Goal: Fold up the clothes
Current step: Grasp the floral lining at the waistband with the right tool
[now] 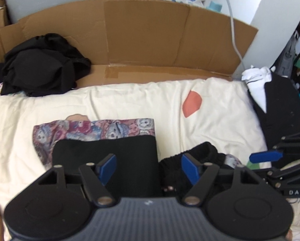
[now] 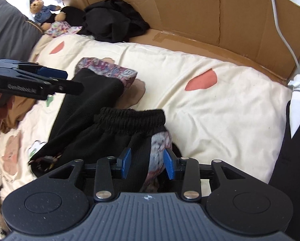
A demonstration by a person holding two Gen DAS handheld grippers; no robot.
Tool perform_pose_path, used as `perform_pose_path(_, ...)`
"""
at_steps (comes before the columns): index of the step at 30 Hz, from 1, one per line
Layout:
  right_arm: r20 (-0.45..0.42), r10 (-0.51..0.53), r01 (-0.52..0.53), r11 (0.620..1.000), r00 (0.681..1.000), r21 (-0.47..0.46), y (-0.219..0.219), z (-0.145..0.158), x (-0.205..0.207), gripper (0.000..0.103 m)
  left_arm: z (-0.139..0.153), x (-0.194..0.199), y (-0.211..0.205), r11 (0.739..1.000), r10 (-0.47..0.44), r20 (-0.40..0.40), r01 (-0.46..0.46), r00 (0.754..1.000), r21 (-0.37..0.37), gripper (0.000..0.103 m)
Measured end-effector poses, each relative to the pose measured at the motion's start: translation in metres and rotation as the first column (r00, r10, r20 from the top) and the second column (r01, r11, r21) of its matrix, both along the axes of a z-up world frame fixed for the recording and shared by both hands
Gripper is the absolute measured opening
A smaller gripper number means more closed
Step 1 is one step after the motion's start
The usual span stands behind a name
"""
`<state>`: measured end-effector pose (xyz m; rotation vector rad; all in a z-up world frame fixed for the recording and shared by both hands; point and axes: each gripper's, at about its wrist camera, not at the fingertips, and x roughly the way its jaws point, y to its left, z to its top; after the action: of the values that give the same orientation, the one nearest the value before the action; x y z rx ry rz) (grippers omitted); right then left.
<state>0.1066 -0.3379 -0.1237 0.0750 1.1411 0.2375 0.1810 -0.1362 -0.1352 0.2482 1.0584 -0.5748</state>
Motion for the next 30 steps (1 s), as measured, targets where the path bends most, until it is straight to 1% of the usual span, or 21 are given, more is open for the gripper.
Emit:
perform_pose_path(2, -0.004, -0.009, 0.009, 1.000, 1.000, -0.020, 0.002, -0.005, 0.008, 0.040, -0.007, 0.011, -0.010, 1.000, -0.007, 0.005, 0.007, 1.000, 0.030, 0.077)
perform_pose_path(7, -0.050, -0.027, 0.027, 1.000, 0.998, 0.003, -0.001, -0.023, 0.018, 0.040, -0.020, 0.024, -0.017, 1.000, -0.002, -0.012, 0.002, 1.000, 0.007, 0.081)
perform_pose_path(10, -0.068, -0.021, 0.021, 1.000, 0.997, 0.009, 0.000, -0.031, 0.024, 0.041, -0.031, 0.028, -0.023, 1.000, -0.023, -0.041, 0.023, 0.999, 0.016, 0.083)
perform_pose_path(14, -0.076, -0.011, 0.011, 1.000, 0.997, 0.001, 0.002, -0.039, 0.033, 0.041, -0.048, 0.034, -0.027, 0.999, -0.019, -0.096, 0.021, 0.995, 0.025, 0.083)
perform_pose_path(15, -0.081, -0.011, 0.011, 1.000, 0.997, -0.002, 0.003, -0.041, 0.033, 0.041, -0.052, 0.034, -0.027, 0.999, -0.023, -0.106, 0.027, 0.994, 0.032, 0.080)
perform_pose_path(16, -0.087, -0.010, 0.010, 1.000, 0.996, -0.004, 0.002, -0.043, 0.034, 0.041, -0.056, 0.034, -0.027, 0.998, -0.027, -0.108, 0.032, 0.994, 0.049, 0.077)
perform_pose_path(17, -0.093, -0.009, 0.009, 1.000, 0.996, -0.006, 0.002, -0.045, 0.034, 0.041, -0.060, 0.034, -0.027, 0.997, -0.029, -0.109, 0.037, 0.994, 0.068, 0.067)
perform_pose_path(19, -0.099, 0.001, -0.002, 1.000, 0.995, -0.009, 0.003, -0.048, 0.033, 0.041, -0.063, 0.034, -0.025, 0.994, -0.032, -0.112, 0.043, 0.993, 0.097, 0.033)
perform_pose_path(20, -0.101, 0.010, -0.011, 1.000, 0.995, -0.010, 0.002, -0.049, 0.032, 0.040, -0.064, 0.034, -0.023, 0.994, -0.033, -0.114, 0.045, 0.993, 0.103, 0.026)
perform_pose_path(21, -0.102, 0.017, -0.018, 1.000, 0.995, -0.011, 0.002, -0.050, 0.031, 0.039, -0.065, 0.034, -0.021, 0.993, -0.033, -0.117, 0.046, 0.993, 0.110, 0.013)
perform_pose_path(22, -0.102, 0.024, -0.025, 1.000, 0.995, -0.011, 0.002, -0.050, 0.031, 0.035, -0.065, 0.035, -0.016, 0.993, -0.029, -0.124, 0.043, 0.992, 0.113, 0.007)
perform_pose_path(23, -0.104, 0.040, -0.042, 0.999, 0.994, -0.012, 0.002, -0.051, 0.030, 0.028, -0.064, 0.036, -0.013, 0.993, -0.026, -0.126, 0.040, 0.992, 0.113, 0.007)
perform_pose_path(26, -0.106, 0.073, -0.076, 0.997, 0.992, -0.018, 0.003, -0.050, 0.027, 0.015, -0.060, 0.037, -0.005, 0.993, -0.024, -0.120, 0.038, 0.993, 0.110, 0.005)
perform_pose_path(30, -0.096, 0.099, -0.103, 0.994, 0.990, -0.044, 0.004, -0.044, 0.024, 0.009, -0.047, 0.036, 0.014, 0.994, -0.004, -0.091, 0.014, 0.996, 0.108, 0.005)
